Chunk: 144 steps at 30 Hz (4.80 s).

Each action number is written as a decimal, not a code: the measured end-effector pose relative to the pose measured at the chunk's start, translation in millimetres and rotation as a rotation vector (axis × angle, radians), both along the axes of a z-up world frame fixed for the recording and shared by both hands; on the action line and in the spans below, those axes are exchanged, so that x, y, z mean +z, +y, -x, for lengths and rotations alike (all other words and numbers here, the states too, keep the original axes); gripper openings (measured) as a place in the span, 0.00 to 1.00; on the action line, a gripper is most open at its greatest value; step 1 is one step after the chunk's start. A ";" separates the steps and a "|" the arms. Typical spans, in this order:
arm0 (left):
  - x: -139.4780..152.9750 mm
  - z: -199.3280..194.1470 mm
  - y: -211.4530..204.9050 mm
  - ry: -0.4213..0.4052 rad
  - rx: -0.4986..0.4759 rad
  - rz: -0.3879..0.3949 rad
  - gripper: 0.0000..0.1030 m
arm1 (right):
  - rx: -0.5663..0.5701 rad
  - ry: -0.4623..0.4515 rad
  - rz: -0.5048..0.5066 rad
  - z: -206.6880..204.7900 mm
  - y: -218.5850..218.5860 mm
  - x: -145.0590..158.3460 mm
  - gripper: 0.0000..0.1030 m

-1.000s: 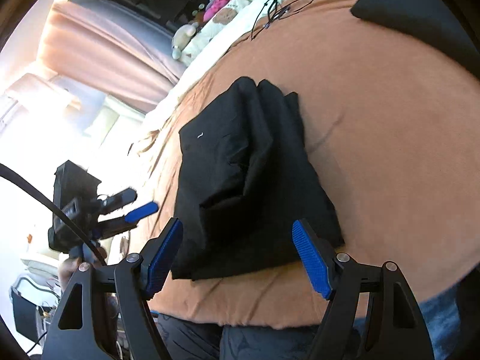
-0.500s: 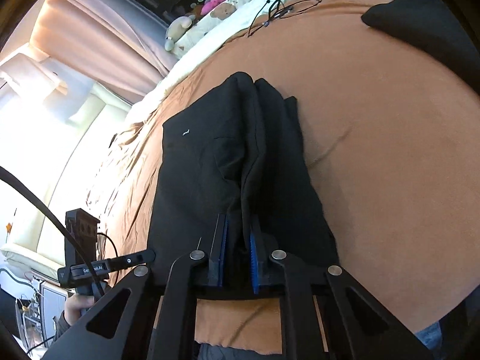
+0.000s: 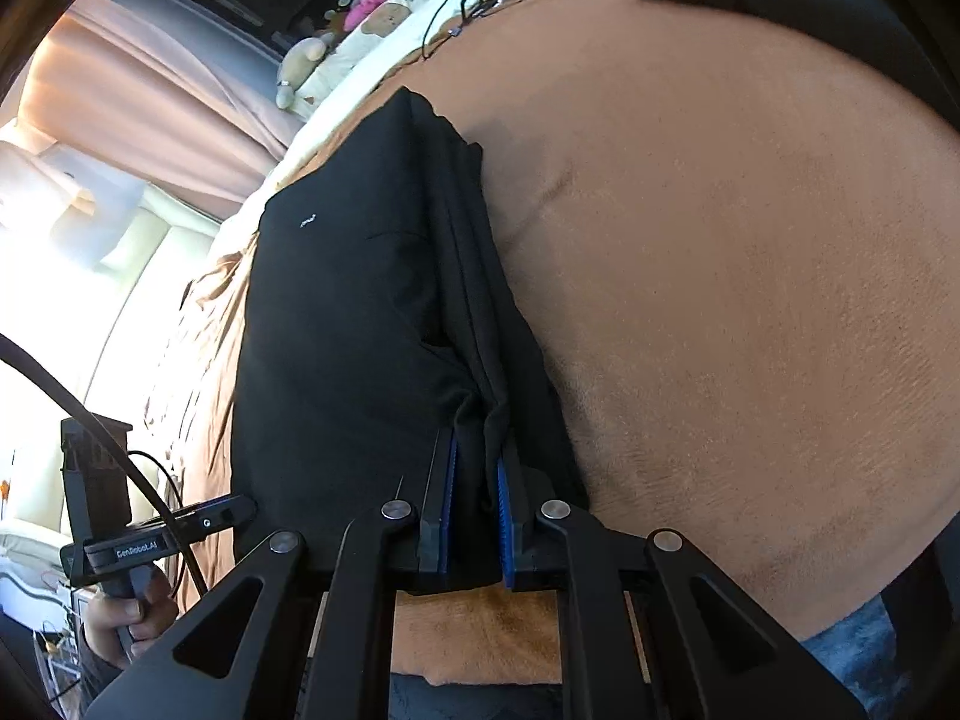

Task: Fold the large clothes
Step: 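Grasp the folded shirt bundle with both tools, then lift the shirt bundle with both tools and carry it toward the headboard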

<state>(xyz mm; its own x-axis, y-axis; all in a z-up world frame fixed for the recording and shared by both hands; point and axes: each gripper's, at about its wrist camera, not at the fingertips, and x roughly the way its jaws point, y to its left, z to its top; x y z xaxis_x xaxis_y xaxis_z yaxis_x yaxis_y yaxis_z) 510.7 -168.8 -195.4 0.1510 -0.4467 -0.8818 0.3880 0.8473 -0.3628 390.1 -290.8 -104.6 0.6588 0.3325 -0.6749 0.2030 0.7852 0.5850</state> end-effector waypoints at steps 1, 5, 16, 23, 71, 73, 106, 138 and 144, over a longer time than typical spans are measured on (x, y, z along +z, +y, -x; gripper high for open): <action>2.7 -1.7 2.4 0.006 0.000 0.011 0.44 | 0.002 0.000 0.012 0.3 1.4 5.8 0.08; 13.0 -4.9 24.0 0.014 0.012 0.055 0.48 | 0.026 -0.006 0.021 2.0 -3.5 26.2 0.28; 29.0 -45.2 48.5 -0.001 0.108 0.143 0.62 | 0.146 -0.044 0.062 -42.3 -20.8 62.7 0.81; 18.1 -76.8 48.1 0.026 0.152 0.175 0.62 | 0.257 0.008 -0.055 -93.3 -43.6 42.2 0.81; 101.8 -55.7 118.8 -0.072 0.265 0.414 0.23 | 0.444 -0.209 0.045 -14.5 -6.9 170.0 0.11; 117.6 -45.0 136.0 -0.103 0.278 0.431 0.23 | 0.461 -0.236 0.057 -6.6 11.0 186.8 0.11; 261.7 183.3 520.7 -0.491 0.693 0.427 0.20 | 0.894 -0.477 0.070 24.3 210.1 251.2 0.11; 281.0 236.1 766.2 -0.554 1.024 0.050 0.17 | 1.185 -0.366 -0.125 -126.7 400.2 158.5 0.11; 264.0 202.7 789.1 -0.488 1.034 -0.014 0.17 | 1.187 -0.277 -0.176 -177.4 402.6 121.4 0.11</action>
